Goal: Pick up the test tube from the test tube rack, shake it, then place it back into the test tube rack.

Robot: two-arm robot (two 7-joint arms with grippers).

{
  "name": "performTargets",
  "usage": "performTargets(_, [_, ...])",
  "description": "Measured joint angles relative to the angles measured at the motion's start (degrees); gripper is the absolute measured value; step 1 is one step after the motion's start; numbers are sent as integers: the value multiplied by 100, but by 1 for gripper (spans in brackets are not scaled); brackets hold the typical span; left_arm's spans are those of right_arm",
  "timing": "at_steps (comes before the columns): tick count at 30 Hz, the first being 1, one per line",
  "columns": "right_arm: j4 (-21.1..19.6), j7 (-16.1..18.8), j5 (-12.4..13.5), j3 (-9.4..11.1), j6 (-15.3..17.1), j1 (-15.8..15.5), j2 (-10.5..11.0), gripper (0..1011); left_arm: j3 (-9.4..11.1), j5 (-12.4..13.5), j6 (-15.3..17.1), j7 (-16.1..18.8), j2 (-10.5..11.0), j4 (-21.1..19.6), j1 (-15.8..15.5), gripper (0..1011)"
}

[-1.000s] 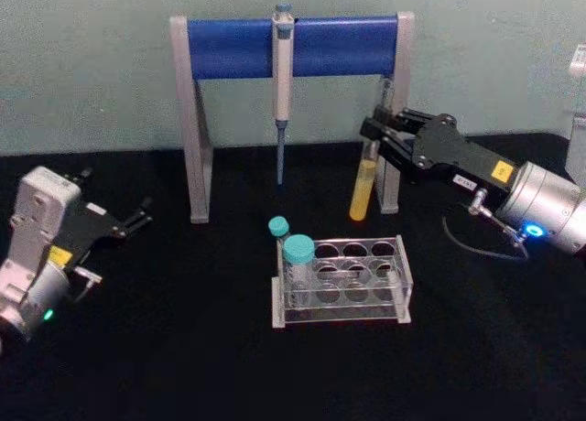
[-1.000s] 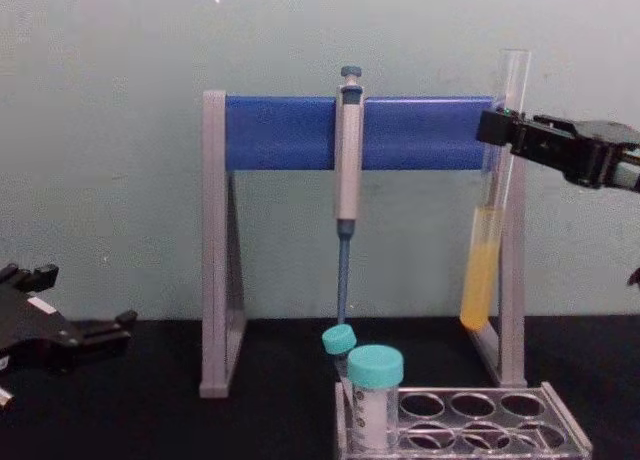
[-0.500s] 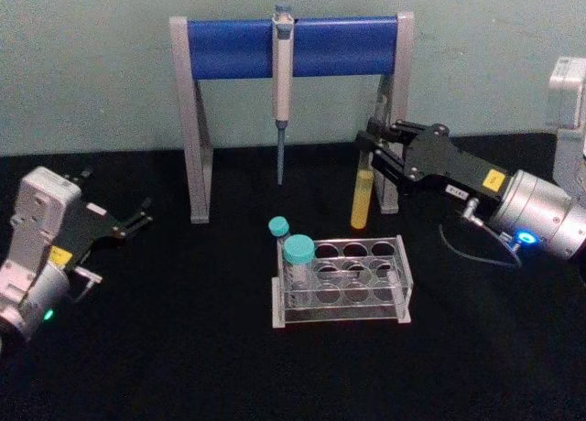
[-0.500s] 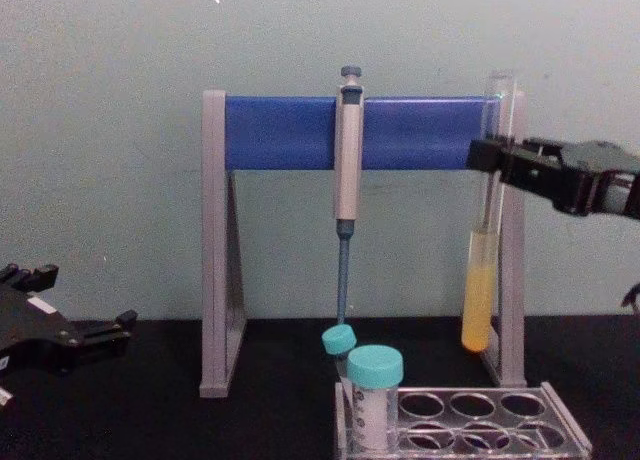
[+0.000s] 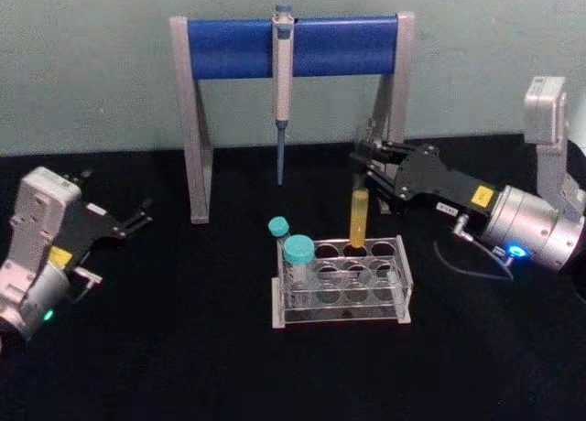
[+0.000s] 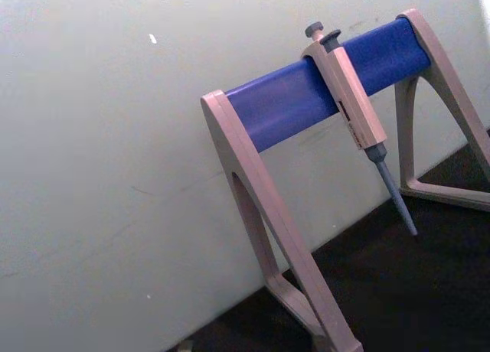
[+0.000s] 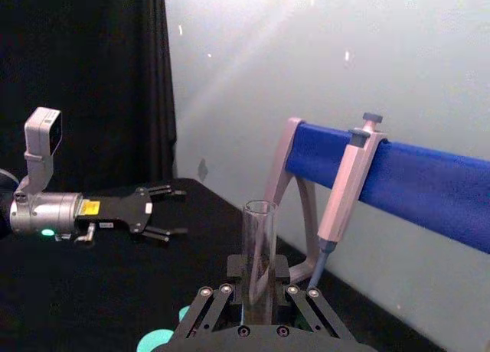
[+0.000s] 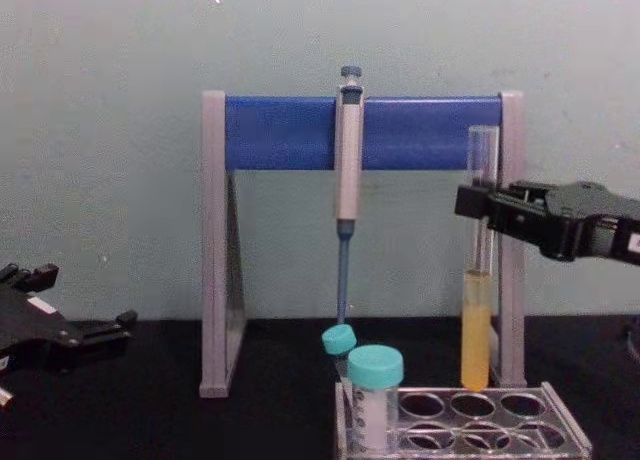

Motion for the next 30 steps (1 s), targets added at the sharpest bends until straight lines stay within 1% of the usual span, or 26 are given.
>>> performTargets(8, [64,52,-33,-53,36,-1,-14,230,0,0,0,0,0,0,0,1001])
performTargets(11, [109,41,-85,-79,39,-2,-22,230,0,0,0,0,0,0,0,1001])
performTargets(16, [235,34,-170,-123,39,8,-58,230,0,0,0,0,0,0,0,1001])
performTargets(30, [562,84,-307,-226,75,106,-182,230,-1,0,0,0,0,0,0,1001])
